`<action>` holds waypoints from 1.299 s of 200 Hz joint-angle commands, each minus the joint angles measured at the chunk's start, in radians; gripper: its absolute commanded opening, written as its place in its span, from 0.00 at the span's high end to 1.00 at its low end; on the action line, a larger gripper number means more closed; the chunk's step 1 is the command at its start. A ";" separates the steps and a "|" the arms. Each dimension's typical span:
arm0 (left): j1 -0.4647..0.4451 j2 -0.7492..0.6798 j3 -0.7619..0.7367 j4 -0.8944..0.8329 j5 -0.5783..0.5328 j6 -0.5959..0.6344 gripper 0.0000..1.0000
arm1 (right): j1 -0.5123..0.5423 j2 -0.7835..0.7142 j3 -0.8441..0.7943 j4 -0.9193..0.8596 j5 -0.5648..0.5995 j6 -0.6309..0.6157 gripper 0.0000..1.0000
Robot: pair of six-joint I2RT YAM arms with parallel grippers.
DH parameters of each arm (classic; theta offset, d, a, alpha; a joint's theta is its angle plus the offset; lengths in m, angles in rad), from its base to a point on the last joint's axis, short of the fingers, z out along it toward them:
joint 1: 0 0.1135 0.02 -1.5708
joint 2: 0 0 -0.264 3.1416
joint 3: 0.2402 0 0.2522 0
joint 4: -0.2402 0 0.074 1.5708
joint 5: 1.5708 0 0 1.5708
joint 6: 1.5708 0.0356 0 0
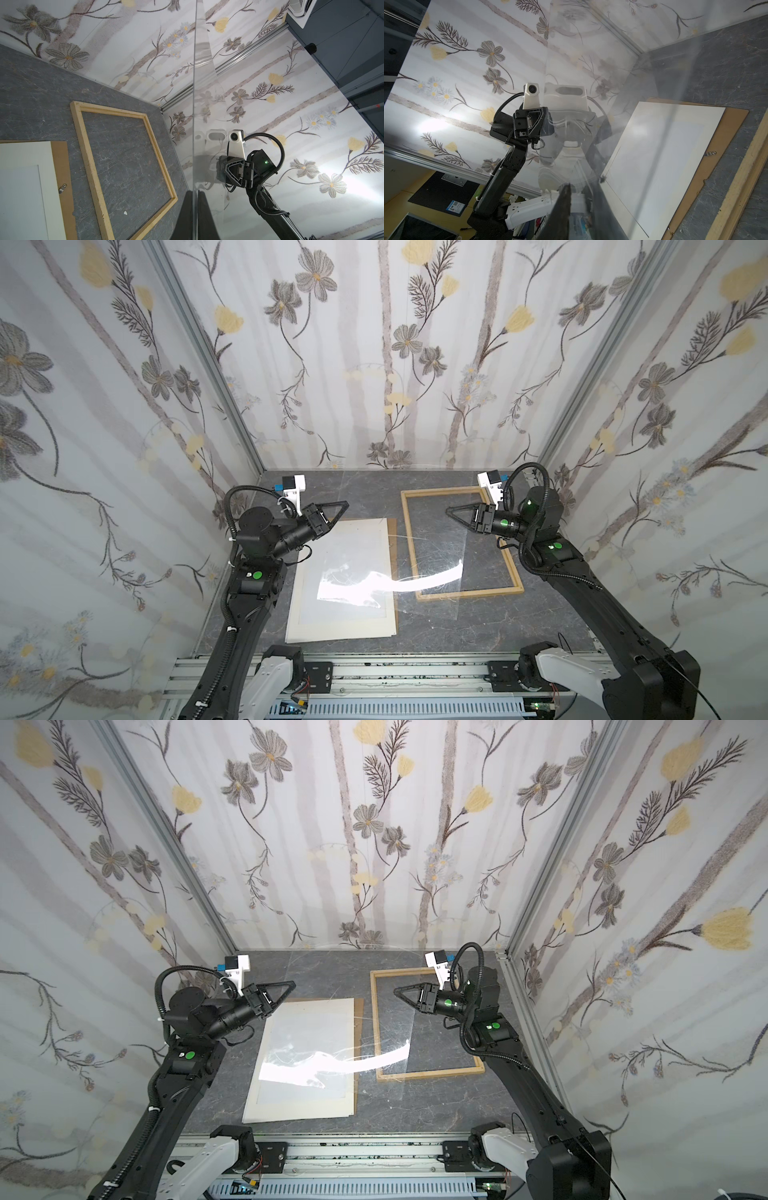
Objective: Put the photo into the frame
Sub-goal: 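Carry the clear sheet with both grippers over the wooden frame, then lower the clear sheet with both grippers down onto the wooden frame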
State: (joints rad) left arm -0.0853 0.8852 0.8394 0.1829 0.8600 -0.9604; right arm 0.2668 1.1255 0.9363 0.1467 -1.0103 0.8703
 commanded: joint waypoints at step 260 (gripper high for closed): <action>-0.239 0.629 -0.146 0.546 -0.057 -0.033 1.00 | -0.276 0.562 0.449 -0.603 0.200 -0.571 1.00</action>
State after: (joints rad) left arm -0.3046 1.4361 0.6674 0.6079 0.7887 -0.9905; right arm 0.0025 1.6054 1.2976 -0.3164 -0.9264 0.4370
